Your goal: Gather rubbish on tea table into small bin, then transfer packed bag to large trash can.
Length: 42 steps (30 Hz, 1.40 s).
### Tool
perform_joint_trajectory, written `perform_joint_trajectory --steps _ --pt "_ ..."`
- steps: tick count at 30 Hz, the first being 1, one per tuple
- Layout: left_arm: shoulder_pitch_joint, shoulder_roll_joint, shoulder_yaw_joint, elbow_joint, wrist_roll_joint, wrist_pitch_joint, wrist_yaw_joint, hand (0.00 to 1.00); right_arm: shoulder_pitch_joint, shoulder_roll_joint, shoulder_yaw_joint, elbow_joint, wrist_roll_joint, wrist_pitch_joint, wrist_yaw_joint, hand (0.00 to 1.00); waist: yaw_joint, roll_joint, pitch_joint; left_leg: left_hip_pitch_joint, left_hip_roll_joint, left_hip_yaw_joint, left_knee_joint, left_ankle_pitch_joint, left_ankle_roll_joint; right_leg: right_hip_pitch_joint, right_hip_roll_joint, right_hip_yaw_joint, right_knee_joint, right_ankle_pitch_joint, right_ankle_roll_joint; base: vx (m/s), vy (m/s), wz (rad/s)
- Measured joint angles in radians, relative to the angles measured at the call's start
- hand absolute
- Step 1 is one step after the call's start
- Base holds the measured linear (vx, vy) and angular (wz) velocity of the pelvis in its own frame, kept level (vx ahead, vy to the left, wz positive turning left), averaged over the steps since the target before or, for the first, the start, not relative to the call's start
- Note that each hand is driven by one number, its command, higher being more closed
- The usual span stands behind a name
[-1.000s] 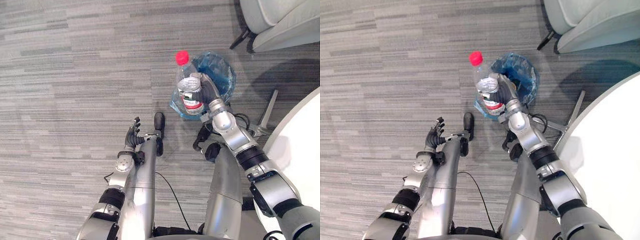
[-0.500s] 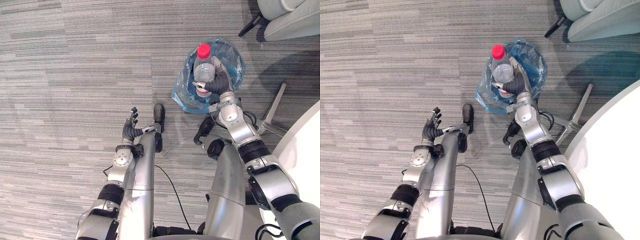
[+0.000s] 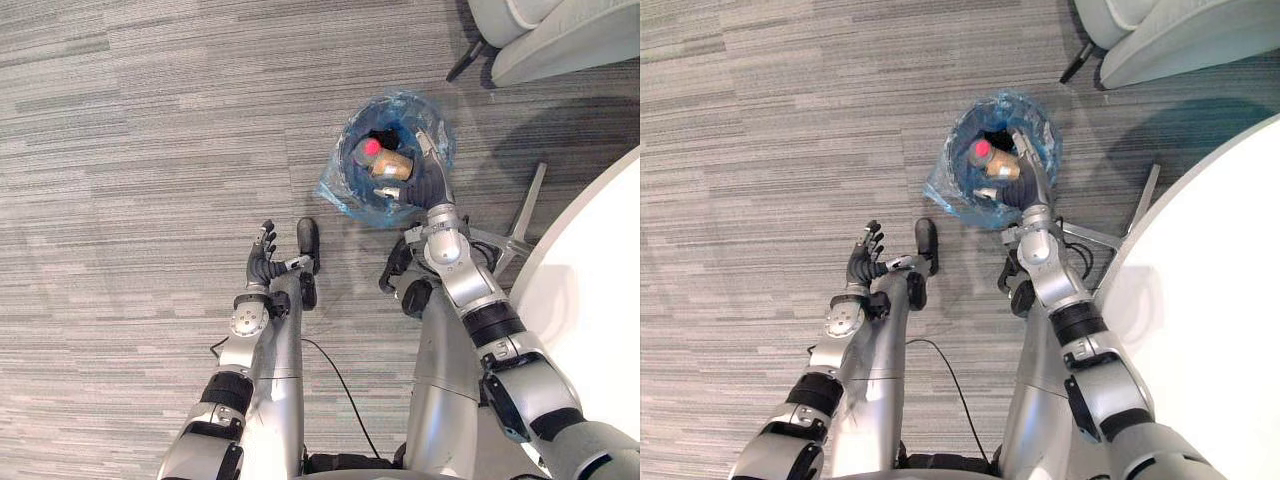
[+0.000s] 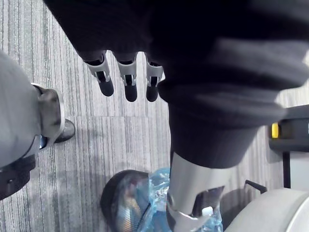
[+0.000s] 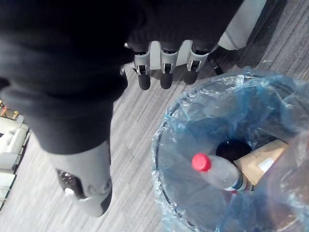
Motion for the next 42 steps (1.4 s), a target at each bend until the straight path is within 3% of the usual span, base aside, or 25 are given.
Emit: perform_joint_trajectory --steps 4,12,19,25,30,31,42 --pt "0.005 -0.011 0.026 0.000 0.000 0.002 0.002 0.00 0.051 0.032 0.014 -0.077 -0.037 -0.004 0.002 0.00 -0.003 -0.012 0.007 0.015 0.008 -0.003 -0.008 0.005 -0.009 0.010 0.010 -0.001 -0.001 0.006 -0.011 -0.04 -0.047 -0.03" --pt "0.006 -0.017 0.028 0.002 0.001 0.004 0.002 0.00 0.109 0.048 0.078 -0.071 -0.163 -0.019 0.033 0.00 -0.002 -0.014 0.007 0.020 0.008 -0.021 -0.037 0.018 -0.031 0.018 0.016 -0.019 -0.019 0.007 -0.012 -0.04 -0.025 0.03" --pt "0.005 -0.012 0.028 0.002 0.000 0.000 0.018 0.00 0.031 0.051 0.135 0.096 -0.278 -0.018 0.052 0.00 0.000 -0.022 0.011 0.005 0.002 -0.030 -0.074 0.042 -0.036 0.002 0.013 -0.034 -0.033 0.007 -0.012 -0.01 -0.022 0.06" --pt "-0.031 -0.002 0.027 0.004 -0.021 -0.017 0.019 0.00 -0.025 0.059 0.157 0.244 -0.299 0.022 0.051 0.00 -0.004 -0.036 0.018 -0.034 -0.015 -0.056 -0.071 0.051 -0.039 -0.027 0.006 -0.037 -0.002 0.000 -0.004 0.00 -0.024 0.16" --pt "-0.035 0.020 0.027 -0.019 -0.067 -0.039 0.020 0.00 -0.051 0.043 0.145 0.377 -0.288 0.071 0.042 0.00 -0.013 -0.079 0.006 -0.078 -0.029 -0.047 -0.061 0.045 -0.039 -0.071 -0.014 -0.021 0.023 -0.026 -0.005 -0.04 -0.014 0.19" --pt "-0.035 0.023 0.027 -0.029 -0.070 -0.038 0.020 0.00 -0.052 0.039 0.145 0.386 -0.284 0.076 0.041 1.00 -0.014 -0.080 0.005 -0.084 -0.029 -0.045 -0.058 0.045 -0.039 -0.075 -0.014 -0.019 0.026 -0.027 -0.005 -0.04 0.003 0.09" --pt "-0.034 0.038 0.021 -0.051 -0.110 -0.034 0.019 0.00 -0.097 -0.074 0.149 0.416 -0.165 0.091 0.048 1.00 -0.015 -0.080 0.002 -0.109 -0.029 0.056 -0.131 0.044 -0.041 -0.131 -0.023 0.042 0.008 -0.035 0.009 -0.07 0.023 0.14"
